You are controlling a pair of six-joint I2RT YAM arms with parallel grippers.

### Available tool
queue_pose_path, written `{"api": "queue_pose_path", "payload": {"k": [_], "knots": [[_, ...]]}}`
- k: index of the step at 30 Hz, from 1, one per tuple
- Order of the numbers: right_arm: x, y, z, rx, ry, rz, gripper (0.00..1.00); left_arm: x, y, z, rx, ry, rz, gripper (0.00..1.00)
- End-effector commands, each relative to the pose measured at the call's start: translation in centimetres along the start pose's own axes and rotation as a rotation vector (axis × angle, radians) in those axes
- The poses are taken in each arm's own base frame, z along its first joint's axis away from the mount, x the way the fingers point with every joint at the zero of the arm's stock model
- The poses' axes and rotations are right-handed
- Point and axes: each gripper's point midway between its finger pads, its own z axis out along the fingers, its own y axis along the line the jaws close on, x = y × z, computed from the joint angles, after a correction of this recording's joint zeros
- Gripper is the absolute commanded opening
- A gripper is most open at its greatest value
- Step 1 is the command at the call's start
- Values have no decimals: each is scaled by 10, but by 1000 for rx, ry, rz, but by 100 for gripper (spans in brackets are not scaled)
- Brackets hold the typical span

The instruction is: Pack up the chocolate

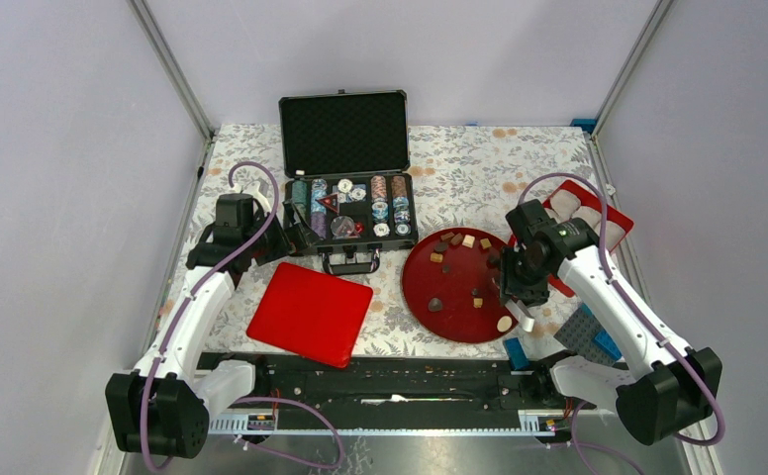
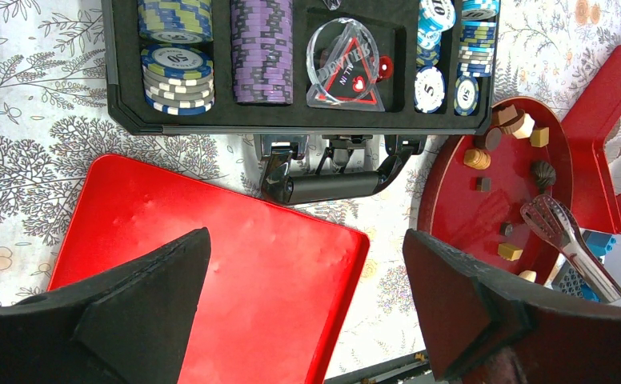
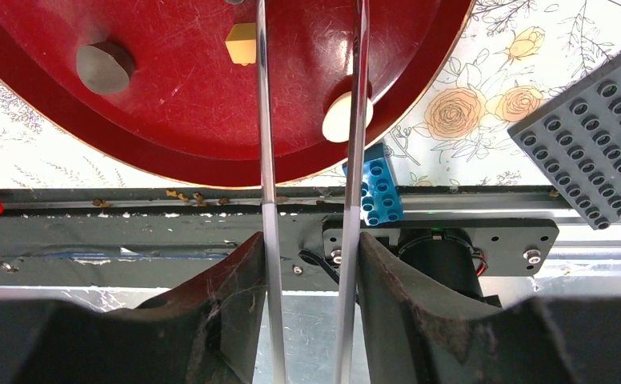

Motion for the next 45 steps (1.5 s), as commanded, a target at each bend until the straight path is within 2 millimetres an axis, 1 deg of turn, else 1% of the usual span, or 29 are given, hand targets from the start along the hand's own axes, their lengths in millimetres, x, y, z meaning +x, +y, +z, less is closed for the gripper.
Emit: {"api": "queue_pose_path", "payload": {"k": [1, 6, 11, 15, 19, 20, 23, 25, 28, 29, 31, 37, 39, 41, 44, 45], "knots": [[-2, 0, 3, 17, -11, -15, 48, -17, -11, -4, 31, -55, 24, 99], [-1, -1, 1, 23, -16, -15, 41, -16, -10, -4, 27, -55, 23, 99], [-4, -2, -6, 29, -40, -12, 26, -16, -11, -4, 28, -56, 26, 99], [-10, 0, -15, 13, -75, -9, 18, -15, -10, -4, 26, -56, 24, 99], [-23, 10, -28, -32, -133, -2, 2, -16, -10, -4, 25, -57, 25, 99], [-27, 13, -32, -46, -149, 4, 0, -17, -10, -4, 25, -58, 25, 99], [-40, 21, -44, -76, -200, 9, 0, -17, -10, -4, 25, -56, 26, 99], [-51, 21, -50, -61, -241, 11, 0, -17, -11, -4, 25, -58, 27, 99], [-72, 15, -62, -17, -320, 25, 0, -18, -10, -5, 23, -62, 30, 99], [-80, 12, -66, -3, -347, 30, 0, -18, -10, -5, 22, -63, 30, 99], [-95, 0, -68, 28, -378, 63, 0, -17, -10, -5, 22, -63, 31, 99], [-137, -47, -69, 78, -468, 205, 0, -16, -11, -6, 27, -59, 34, 99], [-146, -58, -63, 102, -472, 230, 0, -16, -12, -5, 31, -53, 33, 99], [-152, -68, -51, 138, -448, 237, 0, -18, -13, -4, 33, -52, 35, 99], [-159, -82, -40, 174, -435, 261, 0, -18, -12, -3, 25, -53, 36, 99], [-160, -90, -37, 181, -433, 285, 0, -18, -11, -3, 22, -54, 36, 99]]}}
